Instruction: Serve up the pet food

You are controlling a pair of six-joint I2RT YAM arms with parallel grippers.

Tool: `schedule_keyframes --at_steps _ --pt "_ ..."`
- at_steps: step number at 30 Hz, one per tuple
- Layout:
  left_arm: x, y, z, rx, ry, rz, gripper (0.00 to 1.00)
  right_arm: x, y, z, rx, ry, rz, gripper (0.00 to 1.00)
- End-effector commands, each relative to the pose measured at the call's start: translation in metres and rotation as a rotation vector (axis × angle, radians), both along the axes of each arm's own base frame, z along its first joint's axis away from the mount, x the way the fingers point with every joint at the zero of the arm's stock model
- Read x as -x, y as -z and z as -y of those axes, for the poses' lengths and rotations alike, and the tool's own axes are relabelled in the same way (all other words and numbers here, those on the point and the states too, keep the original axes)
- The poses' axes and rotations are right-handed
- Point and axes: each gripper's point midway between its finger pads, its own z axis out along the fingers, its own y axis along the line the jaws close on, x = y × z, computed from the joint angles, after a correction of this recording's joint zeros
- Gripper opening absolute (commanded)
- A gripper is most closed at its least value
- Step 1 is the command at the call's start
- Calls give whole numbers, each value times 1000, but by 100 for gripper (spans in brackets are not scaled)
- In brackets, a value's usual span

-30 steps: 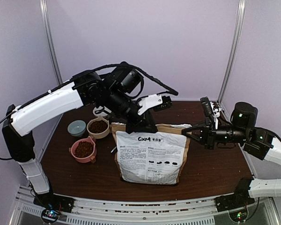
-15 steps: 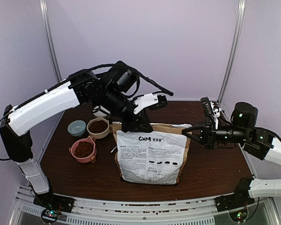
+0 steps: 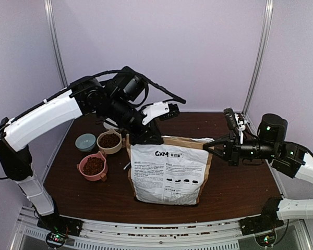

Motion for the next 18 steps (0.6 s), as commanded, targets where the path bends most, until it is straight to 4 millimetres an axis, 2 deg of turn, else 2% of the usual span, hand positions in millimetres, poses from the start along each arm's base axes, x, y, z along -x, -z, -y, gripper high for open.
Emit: schedule_keyframes --at_steps 1,6,8,11,13,16,18 --pt "-8 -7 -14 -1 -41 32 0 0 -13 7 -10 26 36 0" --pt "-7 -8 -19 -1 -51 35 0 -1 -14 9 -7 39 41 0" --pt "-9 -7 -22 -5 -60 40 16 -1 -14 10 -7 43 43 0" --pt "-9 -6 -27 -10 -71 39 23 -2 -16 11 -5 50 46 0" --pt "-9 -5 -29 -13 -75 36 22 -2 -16 12 -3 54 48 0" --pt "-8 -3 -33 -17 -80 31 0 -1 -16 13 -2 56 48 0" --pt "-8 -1 -36 -21 -86 30 0 -2 -17 13 -2 61 51 0"
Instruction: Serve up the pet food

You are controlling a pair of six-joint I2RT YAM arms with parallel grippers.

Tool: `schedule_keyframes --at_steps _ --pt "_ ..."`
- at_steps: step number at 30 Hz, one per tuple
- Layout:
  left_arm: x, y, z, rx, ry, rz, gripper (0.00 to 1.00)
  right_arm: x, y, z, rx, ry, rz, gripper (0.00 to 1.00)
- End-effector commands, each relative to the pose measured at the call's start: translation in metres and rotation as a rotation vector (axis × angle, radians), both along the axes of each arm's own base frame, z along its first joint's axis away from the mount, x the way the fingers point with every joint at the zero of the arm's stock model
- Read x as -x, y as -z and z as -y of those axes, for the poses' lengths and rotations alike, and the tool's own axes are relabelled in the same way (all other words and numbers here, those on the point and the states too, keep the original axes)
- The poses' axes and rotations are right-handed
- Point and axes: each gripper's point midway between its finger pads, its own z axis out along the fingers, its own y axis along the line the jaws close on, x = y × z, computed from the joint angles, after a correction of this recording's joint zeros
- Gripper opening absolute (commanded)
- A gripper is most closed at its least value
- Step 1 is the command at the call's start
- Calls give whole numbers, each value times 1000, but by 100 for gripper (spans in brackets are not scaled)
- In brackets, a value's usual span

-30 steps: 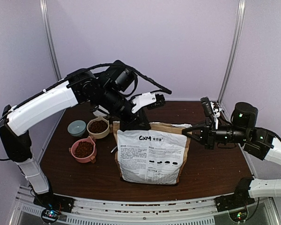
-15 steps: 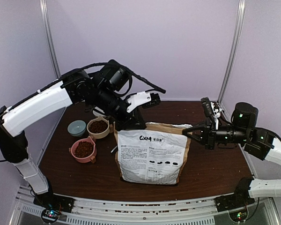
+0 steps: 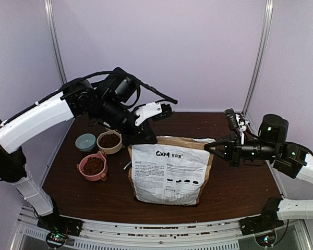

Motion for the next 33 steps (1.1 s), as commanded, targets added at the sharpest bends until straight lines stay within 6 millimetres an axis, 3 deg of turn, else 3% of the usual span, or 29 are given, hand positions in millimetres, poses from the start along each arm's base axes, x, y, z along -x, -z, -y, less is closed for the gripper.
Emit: schedule_keyframes --at_steps 1,3,5,7,9,12,17,19,21,23,25,31,33 --pt "-11 -1 -18 -22 -63 32 0 -2 -19 10 -18 42 50 0" --pt "-13 -1 -21 -25 -75 36 0 -1 -20 10 -16 44 51 0" --pt "-14 -2 -25 -27 -86 41 13 -2 -21 11 -16 50 53 0" --pt "-15 -1 -29 -30 -95 44 17 -2 -21 13 -14 56 55 0" --pt "-15 0 -32 -32 -103 40 17 -2 -21 13 -13 59 55 0" --pt "-15 1 -34 -30 -109 39 0 -2 -21 14 -12 64 55 0" --pt "-15 -2 -39 -16 -120 51 0 -2 -22 15 -11 67 56 0" --pt "-17 -3 -42 -15 -132 56 14 -3 -21 16 -7 72 54 0" --pt "-18 -3 -45 -15 -140 56 19 -2 -22 16 -7 72 54 0" --pt "-18 -3 -48 -14 -143 57 14 -2 -22 17 -6 73 53 0" --pt "-18 -3 -49 -11 -145 57 0 -2 -21 17 -4 76 53 0" --pt "-16 -9 -51 14 -145 62 0 -2 -22 19 -3 82 53 0" --pt "-15 -12 -51 32 -147 64 8 -1 -22 20 0 84 55 0"
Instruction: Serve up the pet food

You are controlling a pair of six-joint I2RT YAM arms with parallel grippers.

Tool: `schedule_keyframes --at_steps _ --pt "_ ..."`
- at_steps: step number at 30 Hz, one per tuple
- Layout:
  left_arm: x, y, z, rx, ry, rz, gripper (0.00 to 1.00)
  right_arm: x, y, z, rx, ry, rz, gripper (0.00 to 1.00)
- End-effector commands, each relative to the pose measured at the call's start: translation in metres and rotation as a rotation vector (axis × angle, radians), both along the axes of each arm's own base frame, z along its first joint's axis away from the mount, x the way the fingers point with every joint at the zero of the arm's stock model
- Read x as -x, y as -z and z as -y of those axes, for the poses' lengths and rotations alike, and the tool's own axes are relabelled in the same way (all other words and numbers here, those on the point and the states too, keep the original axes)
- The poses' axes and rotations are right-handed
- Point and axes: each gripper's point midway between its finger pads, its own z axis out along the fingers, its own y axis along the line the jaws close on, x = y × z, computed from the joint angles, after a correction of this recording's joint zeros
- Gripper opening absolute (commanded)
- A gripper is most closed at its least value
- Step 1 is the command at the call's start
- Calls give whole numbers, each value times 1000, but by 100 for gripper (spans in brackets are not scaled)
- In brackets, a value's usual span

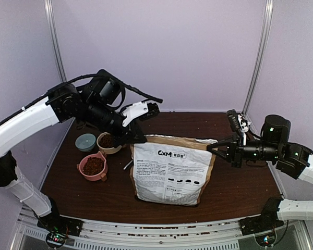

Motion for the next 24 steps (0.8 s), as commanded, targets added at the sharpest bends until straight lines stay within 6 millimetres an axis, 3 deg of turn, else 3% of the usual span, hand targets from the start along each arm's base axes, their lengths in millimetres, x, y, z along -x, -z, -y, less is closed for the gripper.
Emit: schedule_keyframes --at_steps 1,3,5,12,14,15,17,22,23,24 --pt "-14 -10 -20 11 -79 40 9 -2 -25 14 -23 59 58 0" --pt "-13 -16 -22 42 -82 42 11 -2 -25 15 -21 65 62 0" --pt "-13 -20 -26 65 -86 43 0 -2 -25 17 -20 70 61 0" --pt "-8 -32 -31 133 -77 37 0 -2 -22 18 -12 73 58 0" --pt "-7 -33 -31 137 -77 35 12 -1 -22 18 -12 74 57 0" --pt "-6 -33 -31 139 -77 33 12 -1 -22 18 -13 74 56 0" --pt "-5 -33 -31 144 -72 29 0 -2 -24 19 -16 77 60 0" --pt "-5 -37 -31 165 -75 37 0 -2 -25 21 -15 88 64 0" --pt "-6 -37 -31 166 -79 37 6 -1 -26 21 -15 91 65 0" --pt "-6 -38 -30 172 -80 36 21 -2 -25 22 -13 94 65 0"
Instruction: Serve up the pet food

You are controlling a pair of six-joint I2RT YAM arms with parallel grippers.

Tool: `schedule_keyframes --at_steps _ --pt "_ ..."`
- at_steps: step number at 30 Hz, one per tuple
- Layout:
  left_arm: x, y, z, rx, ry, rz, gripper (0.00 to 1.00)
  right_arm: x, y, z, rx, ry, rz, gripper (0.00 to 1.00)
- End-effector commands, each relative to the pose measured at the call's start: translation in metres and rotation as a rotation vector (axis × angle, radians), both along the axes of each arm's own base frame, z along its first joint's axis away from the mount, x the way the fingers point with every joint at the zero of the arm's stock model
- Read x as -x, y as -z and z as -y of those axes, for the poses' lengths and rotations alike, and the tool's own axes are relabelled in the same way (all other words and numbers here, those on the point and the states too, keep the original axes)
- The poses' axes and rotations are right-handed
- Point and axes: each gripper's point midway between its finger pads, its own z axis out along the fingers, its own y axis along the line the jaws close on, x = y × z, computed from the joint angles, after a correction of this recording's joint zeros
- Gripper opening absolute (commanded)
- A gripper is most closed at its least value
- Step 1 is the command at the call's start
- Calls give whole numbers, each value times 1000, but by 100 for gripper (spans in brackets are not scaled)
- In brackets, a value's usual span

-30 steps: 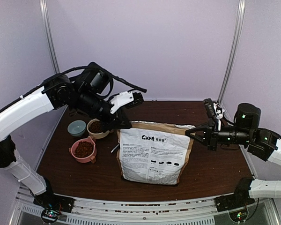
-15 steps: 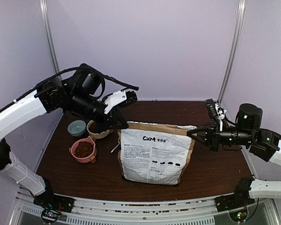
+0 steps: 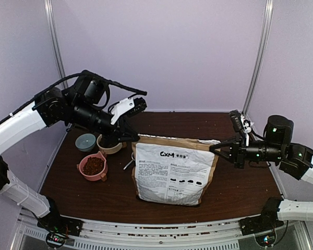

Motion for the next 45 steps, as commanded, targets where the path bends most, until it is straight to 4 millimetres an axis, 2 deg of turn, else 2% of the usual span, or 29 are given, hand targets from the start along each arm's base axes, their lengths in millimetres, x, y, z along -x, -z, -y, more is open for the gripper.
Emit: schedule_keyframes --at_steps 1,6,7,8,10,12,14,16,19,23,27,29,31,33,35,36,39,41,42,45 --pt "-11 -26 -10 68 -60 61 29 -6 -26 15 -30 79 75 0" --pt "-10 -34 -11 99 -66 81 48 -5 -27 18 -27 86 79 0" --pt "-12 -34 -13 100 -76 90 51 -4 -28 18 -28 82 80 7" --pt "-12 -36 -15 107 -81 97 55 -3 -28 18 -27 78 79 17" --pt "-9 -41 -16 137 -76 95 64 0 -29 16 -28 59 77 45" --pt "-5 -47 -16 173 -66 90 71 0 -29 16 -24 54 75 68" --pt "-3 -53 -15 201 -60 87 75 1 -30 15 -24 48 76 83" --pt "-3 -57 -14 222 -65 84 77 0 -32 13 -27 42 75 92" --pt "-8 -67 -12 258 -90 87 80 -1 -48 11 -52 42 83 98" --pt "-22 -82 -4 291 -128 110 83 -18 -64 9 -48 107 60 100" --pt "-65 -81 -3 263 -267 120 85 -58 -62 12 24 277 -12 100" --pt "-91 -77 -6 274 -333 99 85 -78 -54 11 67 350 -55 100" --pt "-120 -63 -16 281 -412 85 85 -99 -42 12 101 410 -110 100" --pt "-149 -50 -33 302 -507 56 85 -122 -26 17 122 468 -173 100" --pt "-176 -34 -59 321 -623 30 85 -142 -5 28 141 530 -234 100" --pt "-193 -23 -83 322 -704 26 85 -153 5 37 146 561 -260 100" --pt "-223 7 -152 323 -924 17 85 -179 38 68 168 658 -324 100" --pt "-232 34 -204 327 -1072 -6 85 -193 61 97 187 726 -376 100" --pt "-235 41 -231 347 -1142 3 85 -198 73 113 195 764 -399 100" --pt "-226 68 -309 374 -1367 33 87 -209 96 166 218 918 -414 100"
